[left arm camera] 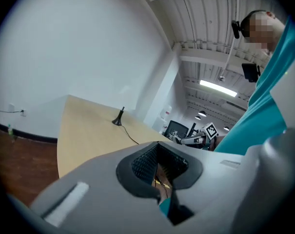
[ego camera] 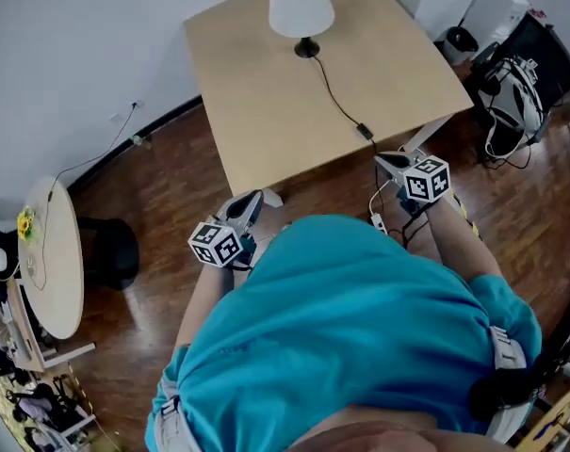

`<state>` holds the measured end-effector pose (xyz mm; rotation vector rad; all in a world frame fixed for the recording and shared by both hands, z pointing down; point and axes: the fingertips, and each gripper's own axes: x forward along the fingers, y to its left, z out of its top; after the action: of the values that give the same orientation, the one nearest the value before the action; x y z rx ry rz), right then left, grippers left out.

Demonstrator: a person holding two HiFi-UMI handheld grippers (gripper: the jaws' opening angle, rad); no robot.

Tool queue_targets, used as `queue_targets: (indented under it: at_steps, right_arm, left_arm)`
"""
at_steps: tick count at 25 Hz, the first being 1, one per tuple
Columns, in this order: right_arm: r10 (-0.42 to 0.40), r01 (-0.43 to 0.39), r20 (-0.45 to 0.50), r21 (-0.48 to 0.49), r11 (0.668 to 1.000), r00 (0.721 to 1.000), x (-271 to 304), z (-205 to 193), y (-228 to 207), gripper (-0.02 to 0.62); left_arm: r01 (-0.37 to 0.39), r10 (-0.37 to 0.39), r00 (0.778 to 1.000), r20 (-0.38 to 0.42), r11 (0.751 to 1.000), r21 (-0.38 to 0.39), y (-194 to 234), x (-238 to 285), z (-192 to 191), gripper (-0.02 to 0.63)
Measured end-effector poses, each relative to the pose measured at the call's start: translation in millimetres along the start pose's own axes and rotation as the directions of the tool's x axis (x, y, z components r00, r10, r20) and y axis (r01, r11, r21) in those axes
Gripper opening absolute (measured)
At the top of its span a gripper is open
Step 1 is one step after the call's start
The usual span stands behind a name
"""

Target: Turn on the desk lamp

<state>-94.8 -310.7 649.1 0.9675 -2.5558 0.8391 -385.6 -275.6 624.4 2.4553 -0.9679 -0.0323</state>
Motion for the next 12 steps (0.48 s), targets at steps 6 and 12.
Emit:
queue_targets:
  at_steps: [6, 12]
  right_arm:
    - [-0.161, 0.157, 0.035, 0.092, 0.983, 0.986, 25.2, 63.9, -18.5, 0.002]
    - [-0.217, 0.205, 0.021, 0.252, 0.946, 0.976, 13.2, 64.7, -128.9, 0.002]
  left_arm:
    - [0.151, -0.147, 0.982, -0.123, 0.988, 0.027, 63.1, 55.8, 87.0, 0.001]
    - [0.185, -0.171, 0.937, -0.306, 0.983, 0.017, 81.0, 211.7, 89.3, 0.001]
